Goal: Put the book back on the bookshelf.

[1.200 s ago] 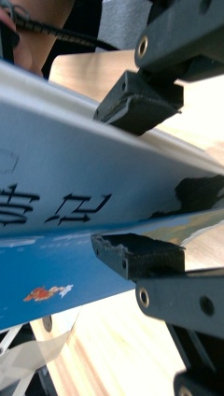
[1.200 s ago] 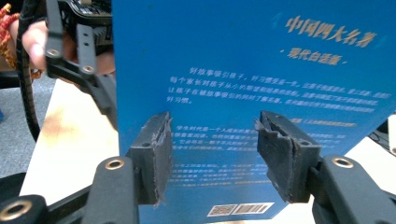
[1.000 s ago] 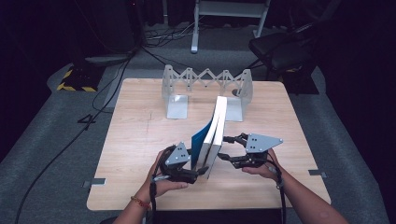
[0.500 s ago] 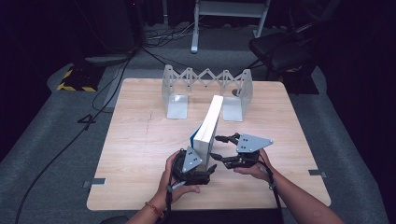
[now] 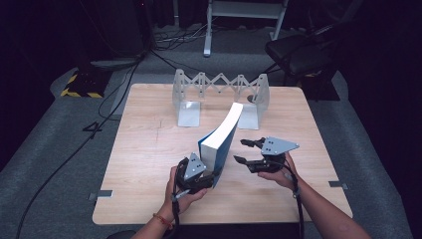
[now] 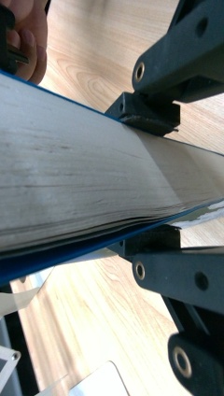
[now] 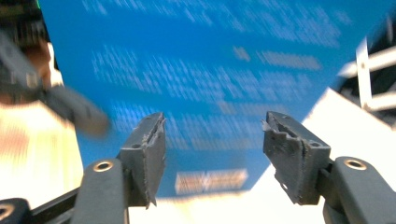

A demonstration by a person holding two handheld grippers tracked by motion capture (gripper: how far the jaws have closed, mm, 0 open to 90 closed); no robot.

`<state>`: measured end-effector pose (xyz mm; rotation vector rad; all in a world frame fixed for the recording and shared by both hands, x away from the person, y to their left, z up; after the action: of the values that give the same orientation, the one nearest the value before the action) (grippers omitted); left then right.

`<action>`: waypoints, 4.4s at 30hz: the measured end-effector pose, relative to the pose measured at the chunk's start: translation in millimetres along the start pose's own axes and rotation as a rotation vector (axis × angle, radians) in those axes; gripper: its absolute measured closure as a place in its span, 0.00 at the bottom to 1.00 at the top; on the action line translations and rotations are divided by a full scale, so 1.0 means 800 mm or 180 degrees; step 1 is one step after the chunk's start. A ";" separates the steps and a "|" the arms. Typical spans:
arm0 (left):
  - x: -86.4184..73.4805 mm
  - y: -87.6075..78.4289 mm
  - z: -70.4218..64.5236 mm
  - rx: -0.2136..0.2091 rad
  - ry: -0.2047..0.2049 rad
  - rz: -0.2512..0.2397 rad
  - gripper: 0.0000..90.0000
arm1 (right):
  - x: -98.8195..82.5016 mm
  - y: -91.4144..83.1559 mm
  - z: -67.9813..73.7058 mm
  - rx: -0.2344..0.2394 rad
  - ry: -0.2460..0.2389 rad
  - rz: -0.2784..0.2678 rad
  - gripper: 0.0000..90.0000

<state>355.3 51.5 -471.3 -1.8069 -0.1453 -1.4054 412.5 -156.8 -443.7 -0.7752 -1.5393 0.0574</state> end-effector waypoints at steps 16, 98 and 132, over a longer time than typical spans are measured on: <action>0.007 0.013 0.011 -0.0619 0.0035 -0.0024 0.65 | -0.158 -0.076 -0.079 -0.0302 0.0514 0.1067 0.43; 0.004 0.018 -0.037 -0.1240 0.0838 0.0256 0.58 | -0.145 -0.013 -0.016 0.0970 -0.0147 0.0969 0.33; -0.010 0.019 -0.047 -0.0708 0.1249 0.0470 0.59 | -0.155 -0.051 0.023 0.0939 -0.0300 0.0948 0.47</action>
<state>332.4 19.7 -484.6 -1.6370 0.3533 -1.6878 368.2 -242.0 -534.3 -0.7660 -1.4504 0.5363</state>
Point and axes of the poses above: each handheld gripper's, and its own axes: y roughly forward along the jaws, x roughly out of its top, z roughly to its left, the point moved 5 cm from there along y, roughly forward along the jaws, and after that the axes turned 6 degrees about z, right-handed, at the moved point
